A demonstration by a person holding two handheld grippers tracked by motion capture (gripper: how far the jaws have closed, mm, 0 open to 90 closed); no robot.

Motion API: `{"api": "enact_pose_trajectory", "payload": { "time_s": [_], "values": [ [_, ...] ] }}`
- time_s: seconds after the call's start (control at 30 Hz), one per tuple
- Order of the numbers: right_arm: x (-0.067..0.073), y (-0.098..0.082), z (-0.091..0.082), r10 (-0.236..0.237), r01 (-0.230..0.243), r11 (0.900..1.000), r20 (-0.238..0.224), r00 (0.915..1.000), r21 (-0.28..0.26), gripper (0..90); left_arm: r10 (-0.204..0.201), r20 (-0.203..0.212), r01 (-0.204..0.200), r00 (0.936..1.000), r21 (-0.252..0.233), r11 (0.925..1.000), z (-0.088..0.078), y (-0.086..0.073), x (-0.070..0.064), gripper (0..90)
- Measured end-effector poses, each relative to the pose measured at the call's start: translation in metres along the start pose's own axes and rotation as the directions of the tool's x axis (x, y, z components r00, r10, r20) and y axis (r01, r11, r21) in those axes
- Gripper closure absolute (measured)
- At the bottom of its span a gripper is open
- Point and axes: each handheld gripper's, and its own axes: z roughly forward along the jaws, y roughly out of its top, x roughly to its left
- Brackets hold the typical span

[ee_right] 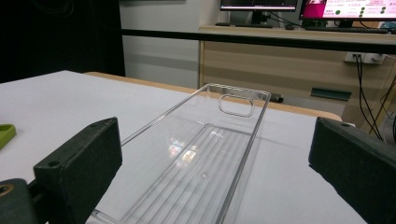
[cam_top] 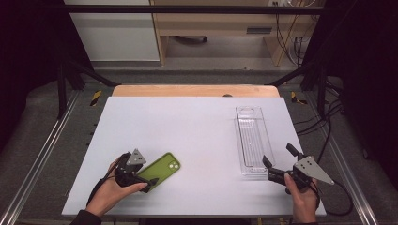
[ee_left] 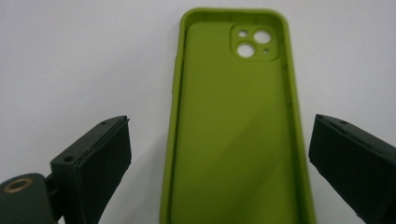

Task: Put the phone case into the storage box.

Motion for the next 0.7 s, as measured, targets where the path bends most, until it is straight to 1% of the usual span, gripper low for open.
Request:
{"api": "enact_pose_trajectory", "payload": {
  "time_s": [0.07, 0.1, 0.2, 0.3, 0.33, 0.43, 0.53, 0.63, 0.7],
  "values": [
    [0.000, 0.000, 0.000, 0.000, 0.000, 1.000, -0.002, 1.0000, 0.001, 3.0, -0.015, 0.000, 0.015, 0.9999, 0.000, 0.9999, 0.001, -0.003, 0.003, 5.2],
    [0.000, 0.000, -0.001, -0.002, 0.002, 1.000, -0.004, 1.0000, 0.002, 3.0, -0.028, 0.010, 0.028, 0.9996, 0.000, 0.9996, 0.001, -0.005, 0.004, 5.7],
    [0.000, 0.000, -0.002, 0.000, 0.000, 1.000, -0.006, 1.0000, -0.004, 2.9, -0.032, 0.021, 0.032, 0.9993, -0.005, 0.9995, -0.001, -0.006, 0.003, 5.5],
    [-0.001, 0.000, -0.001, 0.011, -0.011, 1.000, -0.006, 0.9999, -0.005, 2.9, -0.018, 0.021, 0.018, 0.9996, -0.007, 0.9998, -0.002, -0.006, -0.001, 5.4],
    [-0.001, 0.000, -0.001, 0.008, -0.008, 1.000, -0.009, 0.9999, -0.003, 2.9, -0.013, 0.020, 0.013, 0.9997, -0.001, 0.9999, -0.001, -0.007, -0.002, 5.9],
    [0.000, 0.001, -0.002, 0.003, -0.003, 1.000, -0.012, 0.9999, -0.004, 2.8, -0.023, 0.027, 0.022, 0.9994, 0.015, 0.9996, 0.002, -0.010, -0.002, 5.2],
    [-0.001, 0.001, -0.002, 0.007, -0.008, 1.000, -0.009, 0.9999, -0.006, 2.8, -0.022, 0.027, 0.022, 0.9994, 0.018, 0.9996, 0.005, -0.011, -0.003, 5.2],
    [0.000, 0.001, -0.001, 0.005, -0.005, 1.000, -0.009, 0.9999, -0.005, 2.8, -0.025, 0.038, 0.024, 0.9990, 0.022, 0.9995, 0.008, -0.013, -0.003, 5.2],
    [-0.001, 0.001, -0.002, 0.004, -0.004, 1.000, -0.009, 1.0000, -0.004, 2.8, -0.017, 0.043, 0.016, 0.9989, 0.030, 0.9994, 0.011, -0.014, -0.004, 3.8]
  ]
}}
